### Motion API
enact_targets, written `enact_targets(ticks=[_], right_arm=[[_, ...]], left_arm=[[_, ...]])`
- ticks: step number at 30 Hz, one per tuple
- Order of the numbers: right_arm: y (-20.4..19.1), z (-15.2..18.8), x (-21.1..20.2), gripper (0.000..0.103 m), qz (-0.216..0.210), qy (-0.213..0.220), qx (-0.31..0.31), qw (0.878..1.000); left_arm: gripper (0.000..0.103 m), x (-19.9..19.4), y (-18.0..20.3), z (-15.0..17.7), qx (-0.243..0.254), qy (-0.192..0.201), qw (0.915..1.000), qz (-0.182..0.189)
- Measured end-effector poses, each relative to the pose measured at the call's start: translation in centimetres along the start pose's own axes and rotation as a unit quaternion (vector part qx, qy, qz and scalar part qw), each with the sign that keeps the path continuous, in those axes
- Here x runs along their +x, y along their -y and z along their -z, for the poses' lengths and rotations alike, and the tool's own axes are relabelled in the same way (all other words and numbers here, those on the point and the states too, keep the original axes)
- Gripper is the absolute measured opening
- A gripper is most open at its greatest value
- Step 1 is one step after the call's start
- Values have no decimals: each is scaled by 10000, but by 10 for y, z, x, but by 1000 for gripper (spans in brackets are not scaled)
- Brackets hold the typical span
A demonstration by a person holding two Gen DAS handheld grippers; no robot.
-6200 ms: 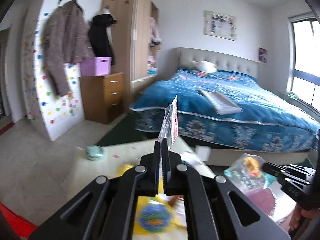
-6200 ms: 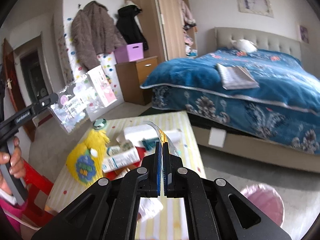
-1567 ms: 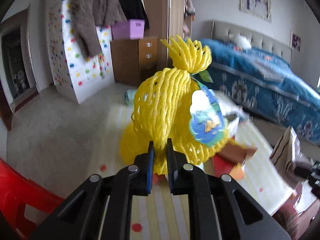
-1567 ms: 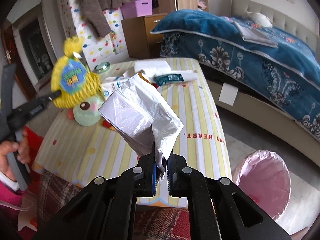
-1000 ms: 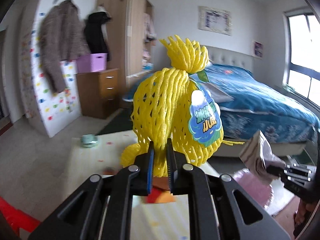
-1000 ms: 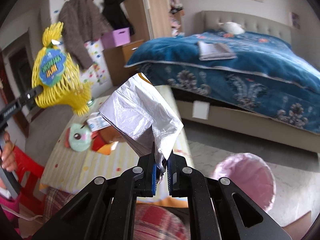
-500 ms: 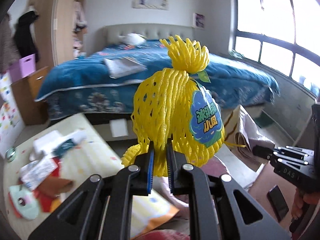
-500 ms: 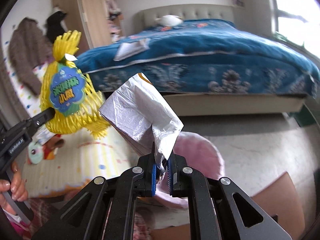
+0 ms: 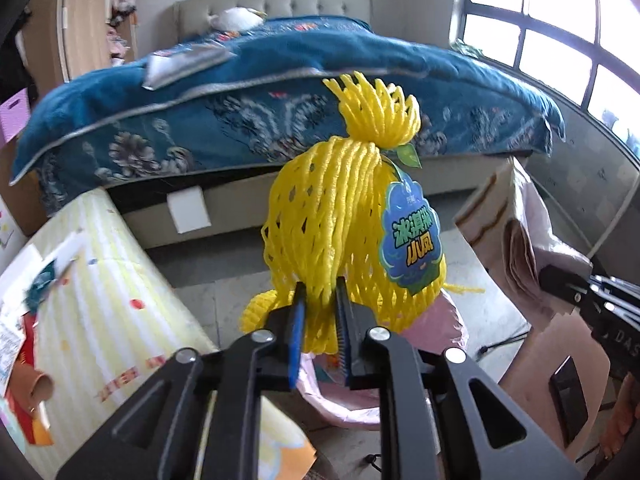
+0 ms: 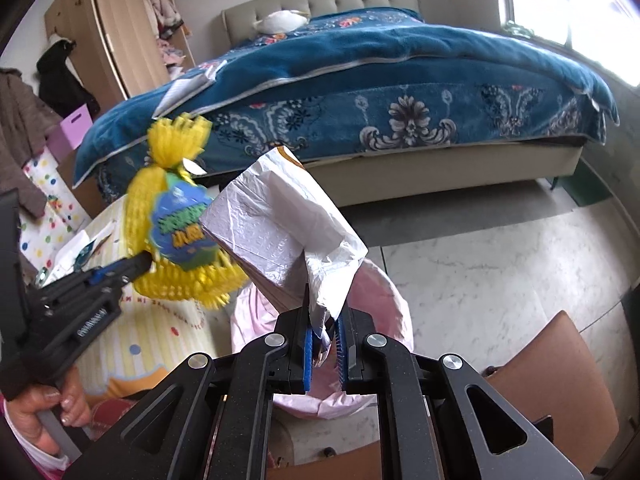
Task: Collect trash
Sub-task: 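Lift both items, carry them over the pink bin and open both tools, then move both open tools back over the table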
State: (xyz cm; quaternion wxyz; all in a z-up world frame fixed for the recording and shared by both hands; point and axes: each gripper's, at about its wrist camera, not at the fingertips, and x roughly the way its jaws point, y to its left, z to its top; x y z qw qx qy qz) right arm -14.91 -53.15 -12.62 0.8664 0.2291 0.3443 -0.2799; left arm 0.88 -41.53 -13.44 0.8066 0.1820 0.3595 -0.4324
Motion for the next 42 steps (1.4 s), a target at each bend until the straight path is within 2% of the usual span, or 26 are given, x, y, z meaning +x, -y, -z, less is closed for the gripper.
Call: enact_targets(ticks=[1,2,4,8,9,11,13,14,22,31,37,42], right_arm=[[1,-1,2,10,5,-1,13,10000],[2,-1,4,10,16,-6,18,10000],[4,-3,12,10,72,-40,19,10000],[6,-1,31,13,115,-251,36,9996],[5,1,44,13,66,-445,5,9990],[1,3,55,24,31,-620,-27,9981],[-4,7,67,50,96,-757,-24,9971],[-7,8,69,52,108,-767,-33,9970],[-29,11,40,52,-28,-493,-207,9986],[-82,17,2,52,-454,-273,-702,9961],[-133,25,-10,52,-779,-291,-1157,9898],[-187,34,-16,52,-1121,-309,-1684,9788]], left_arm=[[25,6,3,0,52,-61,10000,13],[44,12,6,0,94,-126,9999,13],[67,18,8,1,116,-180,9997,64],[76,16,2,6,72,-187,9998,87],[77,15,-2,6,43,-181,9998,51],[78,8,-13,8,-56,-142,9998,-94],[79,0,-25,8,-173,-80,9997,-179],[79,-3,-29,6,-217,-59,9995,-221],[79,-50,-63,13,-511,261,9966,-585],[82,-111,-108,52,-936,422,9889,-1076],[82,-151,-149,91,-1373,450,9786,-1465],[82,-178,-187,128,-1676,412,9662,-1915]])
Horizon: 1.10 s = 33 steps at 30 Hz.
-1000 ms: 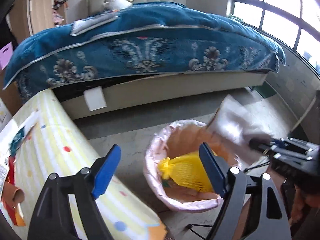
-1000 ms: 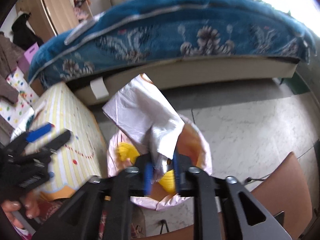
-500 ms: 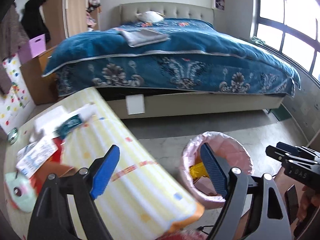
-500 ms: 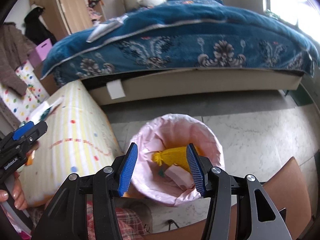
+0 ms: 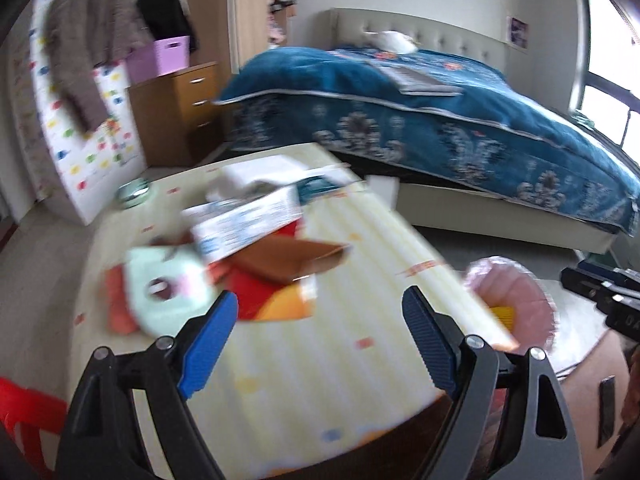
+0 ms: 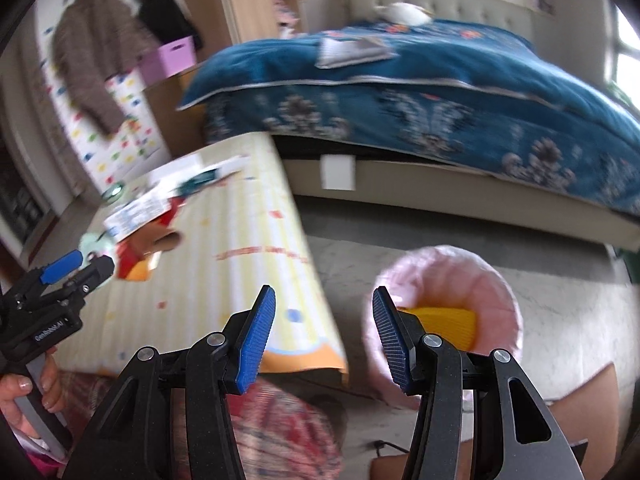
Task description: Collect trash
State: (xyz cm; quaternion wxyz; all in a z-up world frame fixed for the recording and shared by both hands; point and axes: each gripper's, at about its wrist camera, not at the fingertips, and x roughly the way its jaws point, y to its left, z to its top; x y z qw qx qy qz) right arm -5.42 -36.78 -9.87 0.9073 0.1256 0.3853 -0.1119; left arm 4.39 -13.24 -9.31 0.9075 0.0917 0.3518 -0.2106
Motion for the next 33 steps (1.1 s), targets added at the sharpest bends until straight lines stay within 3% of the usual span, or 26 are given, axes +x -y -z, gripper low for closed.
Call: enact_targets(ticks=[10,13,24,26,30,33], right_arm=[[-86,-11,32,52,-583,-158,-781,9951],[-102,-14,40,58,-676,-161,-904,9935],[-134,-43,71,59,-838,0,-1168,9896],[-133,-45,76,59,-846,-32,-1143,9898],[-129,-46,84,59,-821,-124,-1096,9905],[-125,-45,87,59,-797,-174,-1052,9911]], left_arm=[[82,-5,-102,33,-846,-250,9931,-769],[82,-1,-127,34,-1121,-298,9889,-924],[82,47,-136,16,-1122,-523,9882,-901],[72,57,-136,12,-1093,-578,9885,-874],[61,67,-130,9,-893,-550,9903,-909],[41,65,-124,7,-748,-449,9921,-903]])
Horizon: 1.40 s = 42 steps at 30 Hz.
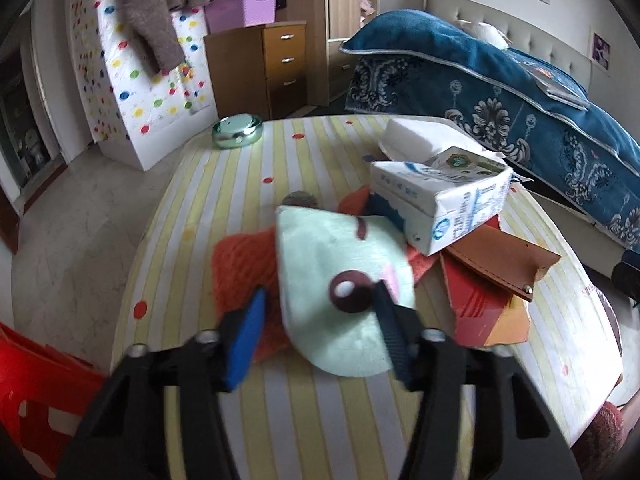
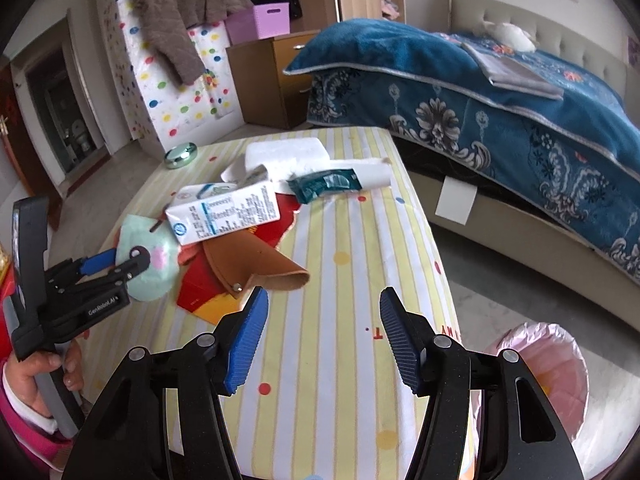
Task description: Collect trash
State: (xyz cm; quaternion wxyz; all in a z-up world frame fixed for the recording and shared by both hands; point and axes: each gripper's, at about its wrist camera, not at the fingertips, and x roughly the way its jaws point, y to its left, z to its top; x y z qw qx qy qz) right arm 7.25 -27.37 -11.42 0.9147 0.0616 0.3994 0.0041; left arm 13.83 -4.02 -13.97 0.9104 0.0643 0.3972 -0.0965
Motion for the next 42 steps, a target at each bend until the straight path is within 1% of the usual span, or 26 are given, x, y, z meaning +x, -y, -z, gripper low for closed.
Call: enact_targets(ticks=[2,4,5,7,9,12,13,14,16,17,25,29,32,34,35,36,40,42], right_arm=[[1,1,-2,59,9,0,5,10000],[1,2,-3,59,13,13,5,10000],[2,3,-3,59,9,16,3,10000],[-1,3,-7,59,-3,37,-20,10000],[-1,3,-9,59,-11,66,-37,10000],[-6,2,-15,68,-36,132,-75,9999],[-8,2,-16,69,-47,145,-93,9998],[-11,2,-17,70,-50,152,-121,9998],[-15,0,-18,76,-43,158,-159,9997],[-18,1,-19,76,-53,156,-185,9997],[-27,2,-15,76,-168,66,-309,9994],[-30,-1,-3,75,-266,-28,-297,9992],[-34,-7,5,75,-337,-11,-344,9988],[-39,-15,15,77,-399,32,-414,9983],[-42,-19,21,80,-417,53,-458,9981],[-45,-23,26,88,-445,99,-510,9977],[-51,-38,47,89,-448,122,-642,9969],[-51,-48,60,89,-554,117,-612,9965]], left_arm=[[20,-8,0,1,-20,138,9999,-20],[9,-18,-5,0,-173,225,9995,163],[6,-24,-8,-1,-264,266,9989,293],[3,-37,-13,-2,-325,400,9978,429],[2,-50,-16,-4,-331,540,9966,527],[2,-73,-23,-9,-377,764,9942,664],[2,-80,-26,-10,-398,830,9932,710],[2,-83,-27,-12,-414,870,9925,750],[2,-90,-32,-13,-470,915,9906,905],[2,-92,-35,-13,-507,910,9901,937],[2,-95,-40,-8,-545,946,9911,768],[2,-91,-40,-16,-522,981,9910,745],[2,-88,-40,-26,-456,1077,9908,684],[2,-85,-40,-35,-445,1145,9904,634],[2,-83,-41,-38,-446,1160,9903,616],[2,-80,-42,-42,-456,1169,9903,599],[2,-66,-45,-53,-484,1150,9906,553],[2,-60,-45,-55,-469,1118,9911,551]])
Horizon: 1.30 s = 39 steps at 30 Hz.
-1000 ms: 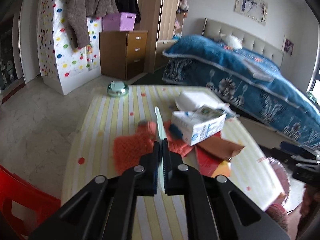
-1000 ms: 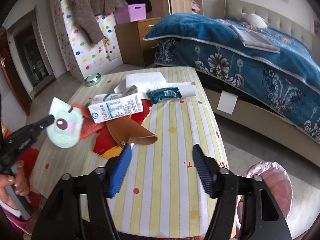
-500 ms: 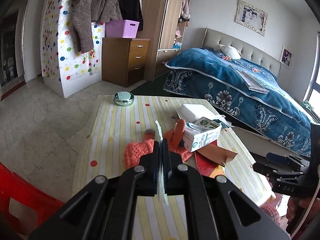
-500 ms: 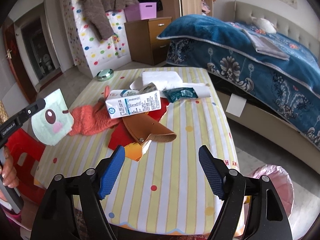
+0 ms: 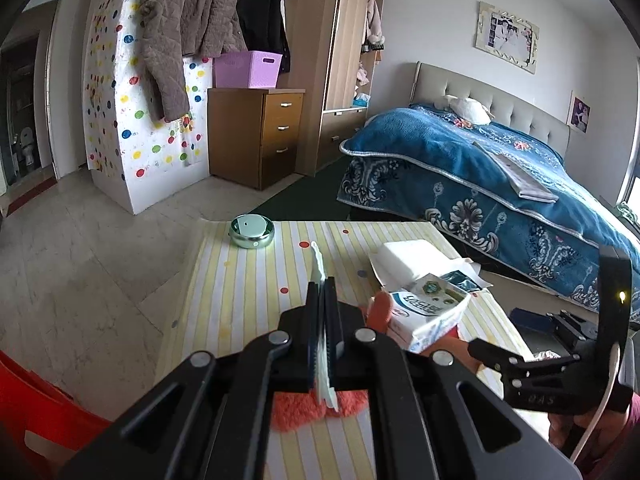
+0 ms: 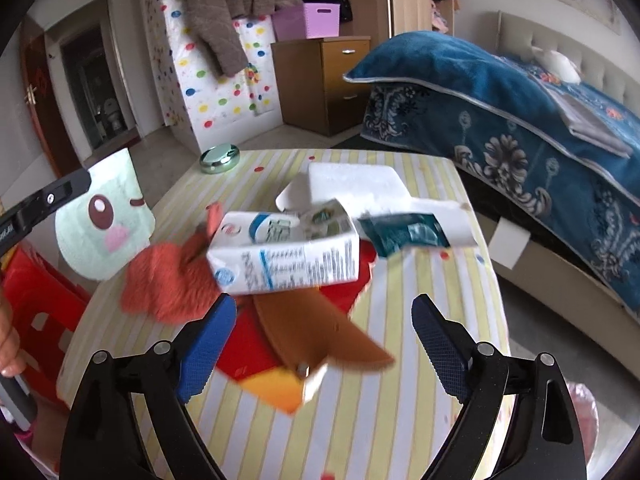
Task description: Collect trash
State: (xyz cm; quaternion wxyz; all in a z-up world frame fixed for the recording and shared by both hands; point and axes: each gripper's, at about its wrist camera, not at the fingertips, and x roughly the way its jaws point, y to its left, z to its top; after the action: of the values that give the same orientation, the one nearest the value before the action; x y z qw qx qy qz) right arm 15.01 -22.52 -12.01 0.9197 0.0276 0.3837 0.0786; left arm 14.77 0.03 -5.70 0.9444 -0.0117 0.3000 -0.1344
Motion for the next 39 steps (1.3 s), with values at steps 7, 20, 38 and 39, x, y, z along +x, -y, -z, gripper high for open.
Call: enact_targets(ticks=[7,20,38,39], right_arm=[[3,-19,26,88,-262,-35,-165,9995],[-31,-11,30,73,-943,-310,-692,9926],[-54,16,-14,79,-851,-94,-901,9922],[-52,16,-12,79,-848,-91,-895,9923]], left_arm=[[2,20,-6,5,-2,-158,9998,-104],[2,9,-11,14,-97,-218,9997,-75],[2,-15,-12,26,-160,-176,9997,-112],[2,-14,-11,26,-141,-171,9997,-93]])
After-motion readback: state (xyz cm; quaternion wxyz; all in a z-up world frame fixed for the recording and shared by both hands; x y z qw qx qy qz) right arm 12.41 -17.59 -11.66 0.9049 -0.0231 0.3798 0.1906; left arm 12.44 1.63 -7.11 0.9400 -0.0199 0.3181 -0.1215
